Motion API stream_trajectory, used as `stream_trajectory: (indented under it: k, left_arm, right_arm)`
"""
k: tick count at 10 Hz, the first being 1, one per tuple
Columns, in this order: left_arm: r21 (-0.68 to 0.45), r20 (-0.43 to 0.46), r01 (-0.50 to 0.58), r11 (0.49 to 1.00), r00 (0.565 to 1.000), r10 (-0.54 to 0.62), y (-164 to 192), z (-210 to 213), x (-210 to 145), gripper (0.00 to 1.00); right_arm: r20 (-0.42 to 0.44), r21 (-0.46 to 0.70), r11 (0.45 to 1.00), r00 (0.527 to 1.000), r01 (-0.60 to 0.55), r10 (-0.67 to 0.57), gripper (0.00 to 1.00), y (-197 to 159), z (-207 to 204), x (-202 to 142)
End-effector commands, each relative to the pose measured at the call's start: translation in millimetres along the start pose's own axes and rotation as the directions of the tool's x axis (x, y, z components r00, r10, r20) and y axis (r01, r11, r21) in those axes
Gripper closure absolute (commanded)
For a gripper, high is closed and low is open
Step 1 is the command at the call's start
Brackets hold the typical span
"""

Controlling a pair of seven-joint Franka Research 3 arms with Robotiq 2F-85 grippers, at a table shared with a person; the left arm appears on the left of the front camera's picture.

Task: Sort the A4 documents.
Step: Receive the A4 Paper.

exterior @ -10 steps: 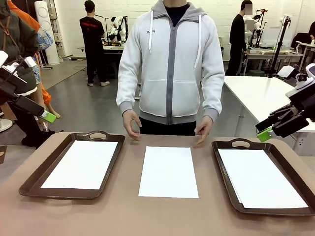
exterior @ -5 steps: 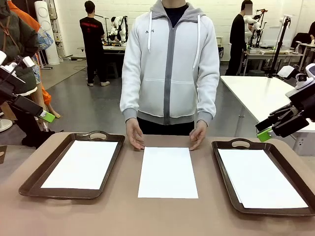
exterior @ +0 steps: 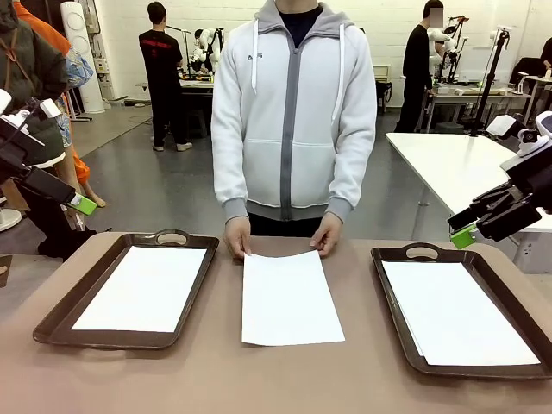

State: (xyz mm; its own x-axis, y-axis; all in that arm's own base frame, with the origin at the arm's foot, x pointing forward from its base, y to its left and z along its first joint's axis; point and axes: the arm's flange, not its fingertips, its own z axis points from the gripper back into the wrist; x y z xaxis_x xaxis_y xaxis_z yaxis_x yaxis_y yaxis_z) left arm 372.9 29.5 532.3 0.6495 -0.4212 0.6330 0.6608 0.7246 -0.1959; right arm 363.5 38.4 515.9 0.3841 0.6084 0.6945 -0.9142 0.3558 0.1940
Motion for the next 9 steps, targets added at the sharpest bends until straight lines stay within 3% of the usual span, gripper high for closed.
stream_trajectory:
  k: [1,9]
  left_arm:
    - [0.000,0.000,0.002,1.000,1.000,-0.002,0.0,0.0,0.1,0.00]
    - [0.000,0.000,0.002,1.000,1.000,-0.002,0.0,0.0,0.1,0.00]
  right_arm:
    - [-0.007,0.003,1.000,1.000,0.000,0.000,0.00,0.5,-1.3,-1.4]
    - [-0.007,0.003,1.000,1.000,0.000,0.000,0.00,0.5,-1.3,-1.4]
